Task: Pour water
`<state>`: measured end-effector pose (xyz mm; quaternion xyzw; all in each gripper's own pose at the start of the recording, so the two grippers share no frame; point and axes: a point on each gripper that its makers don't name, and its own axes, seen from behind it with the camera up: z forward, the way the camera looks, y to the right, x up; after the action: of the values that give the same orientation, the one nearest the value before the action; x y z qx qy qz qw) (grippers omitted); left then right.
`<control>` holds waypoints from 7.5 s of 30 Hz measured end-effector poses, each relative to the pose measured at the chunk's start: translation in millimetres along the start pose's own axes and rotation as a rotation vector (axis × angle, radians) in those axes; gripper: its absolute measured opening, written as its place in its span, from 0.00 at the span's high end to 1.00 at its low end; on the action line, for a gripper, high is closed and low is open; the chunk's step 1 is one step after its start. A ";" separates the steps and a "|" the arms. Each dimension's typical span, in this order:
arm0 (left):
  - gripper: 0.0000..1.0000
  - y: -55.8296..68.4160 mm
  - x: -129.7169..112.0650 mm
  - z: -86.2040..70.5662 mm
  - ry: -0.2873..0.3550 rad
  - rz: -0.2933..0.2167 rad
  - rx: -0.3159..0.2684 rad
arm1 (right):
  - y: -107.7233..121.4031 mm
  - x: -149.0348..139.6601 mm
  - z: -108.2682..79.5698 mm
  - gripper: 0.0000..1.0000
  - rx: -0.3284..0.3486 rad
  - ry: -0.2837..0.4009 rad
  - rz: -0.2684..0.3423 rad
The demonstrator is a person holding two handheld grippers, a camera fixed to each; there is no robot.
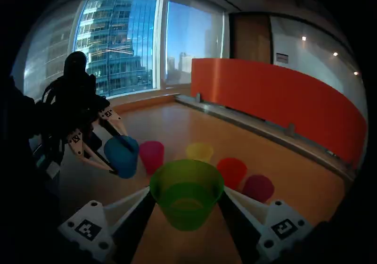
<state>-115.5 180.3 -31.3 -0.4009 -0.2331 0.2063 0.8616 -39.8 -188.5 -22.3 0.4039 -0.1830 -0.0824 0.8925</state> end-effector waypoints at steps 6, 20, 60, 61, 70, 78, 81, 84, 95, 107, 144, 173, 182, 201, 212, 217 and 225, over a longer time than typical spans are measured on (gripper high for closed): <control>0.18 4.6 -16.0 7.9 -0.046 0.012 -0.027 | 3.0 -10.9 6.5 0.12 0.008 -0.032 -0.003; 0.18 4.8 -38.4 21.6 -0.114 0.026 -0.058 | 4.5 -28.5 19.6 0.12 0.024 -0.083 -0.012; 0.18 0.5 -67.9 22.8 -0.154 -0.033 -0.074 | 5.6 -40.6 30.2 0.12 0.026 -0.113 -0.006; 0.18 -0.1 -69.2 23.1 -0.159 -0.035 -0.072 | 5.4 -41.0 30.2 0.11 0.027 -0.113 -0.006; 0.18 -0.3 -78.0 22.9 -0.187 -0.036 -0.068 | 5.5 -45.1 32.0 0.12 0.028 -0.117 0.003; 0.18 2.8 -85.7 16.0 -0.202 -0.027 -0.064 | 5.4 -52.6 36.0 0.12 0.029 -0.123 0.010; 0.18 3.9 -89.0 11.1 -0.203 -0.031 -0.062 | 5.3 -57.5 37.5 0.11 0.029 -0.130 0.010; 0.18 3.9 -92.2 5.5 -0.205 -0.037 -0.056 | 6.3 -62.5 39.3 0.11 0.026 -0.136 0.011; 0.18 -8.4 -89.9 -16.2 -0.185 -0.064 -0.010 | 14.5 -78.2 43.6 0.11 0.011 -0.166 0.023; 0.18 -18.3 -86.9 -26.5 -0.160 -0.095 0.022 | 18.0 -91.0 45.3 0.11 -0.001 -0.200 0.028; 0.18 -35.2 -69.6 -62.4 -0.045 -0.184 0.126 | 17.9 -97.0 4.7 0.00 -0.079 -0.207 0.054; 0.18 -64.2 -42.4 -100.9 0.184 -0.312 0.363 | 8.8 -78.9 -77.2 0.00 -0.252 -0.038 0.131; 0.18 -85.1 -32.3 -117.7 0.274 -0.343 0.485 | 27.5 -65.8 -88.1 0.00 -0.355 0.074 0.214; 0.18 -117.8 -5.6 -144.3 0.438 -0.342 0.737 | 73.1 -30.4 -109.2 0.00 -0.658 0.260 0.192; 0.18 -122.8 4.1 -143.9 0.490 -0.379 0.766 | 82.4 -17.2 -120.3 0.00 -0.725 0.339 0.192; 0.18 -127.9 3.6 -149.5 0.485 -0.356 0.808 | 86.0 -15.3 -124.4 0.00 -0.742 0.362 0.206; 0.18 -134.3 -0.3 -153.1 0.487 -0.360 0.858 | 88.2 -14.3 -125.9 0.00 -0.751 0.362 0.211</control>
<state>-6.2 9.4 -12.9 -0.0020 0.0141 0.0328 0.9994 -3.5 -39.1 -36.1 0.0379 -0.0209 0.0206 0.9988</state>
